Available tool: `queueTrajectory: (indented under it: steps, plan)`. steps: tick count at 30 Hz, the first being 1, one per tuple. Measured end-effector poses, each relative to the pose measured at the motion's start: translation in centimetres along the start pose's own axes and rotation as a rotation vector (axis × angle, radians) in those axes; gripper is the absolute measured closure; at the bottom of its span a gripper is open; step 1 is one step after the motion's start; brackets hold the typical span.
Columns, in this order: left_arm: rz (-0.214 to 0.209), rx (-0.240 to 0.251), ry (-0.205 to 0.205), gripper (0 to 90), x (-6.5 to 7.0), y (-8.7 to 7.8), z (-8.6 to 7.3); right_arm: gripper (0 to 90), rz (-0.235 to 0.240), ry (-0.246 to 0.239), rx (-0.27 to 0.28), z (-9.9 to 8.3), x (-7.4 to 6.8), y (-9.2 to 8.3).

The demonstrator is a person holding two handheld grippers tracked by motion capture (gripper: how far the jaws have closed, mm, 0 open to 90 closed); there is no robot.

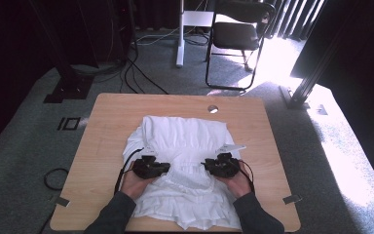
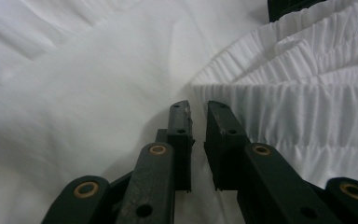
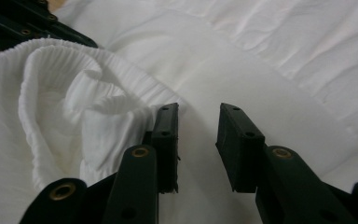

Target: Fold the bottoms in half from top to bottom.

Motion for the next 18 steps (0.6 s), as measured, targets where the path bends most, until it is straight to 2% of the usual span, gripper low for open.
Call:
queueTrajectory:
  steps: [3, 5, 10, 12, 14, 16, 18]
  plan:
    - [-0.045, -0.005, 0.020, 78.4, 1.1, -0.4, -0.9, 65.6, 0.062, -0.010, 0.011, -1.0, -0.8, -0.9]
    - [-0.055, -0.029, 0.044, 76.6, 1.9, -0.4, -1.7, 64.3, 0.111, -0.027, 0.010, -1.7, -1.3, -1.3]
    - [-0.098, -0.038, 0.046, 76.6, 2.8, -1.1, -2.8, 61.9, 0.168, -0.079, 0.007, -2.8, -2.5, -2.1]
    - [-0.121, -0.036, 0.060, 76.5, 3.2, -1.5, -2.9, 60.8, 0.167, -0.085, 0.018, -3.0, -2.8, -2.4]
    - [-0.133, -0.039, 0.074, 75.8, 3.5, -1.6, -2.8, 59.6, 0.143, -0.083, 0.047, -2.7, -2.8, -2.6]
    - [-0.168, -0.046, 0.094, 75.6, 3.9, -1.5, -2.7, 58.6, 0.121, -0.063, 0.081, -2.2, -2.6, -2.7]
    - [-0.171, -0.051, 0.115, 74.3, 4.2, -1.4, -2.6, 58.3, 0.139, -0.041, 0.096, -1.6, -2.6, -2.6]
Point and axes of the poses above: each handheld gripper's, and its own axes: y roughly forward along the jaws, z roughly out of its top, x roughly to its right, the point moved 1 cm from there along y, roughly forward along the jaws, and after that the axes turned 3 degrees about x, right-handed, at the moved point
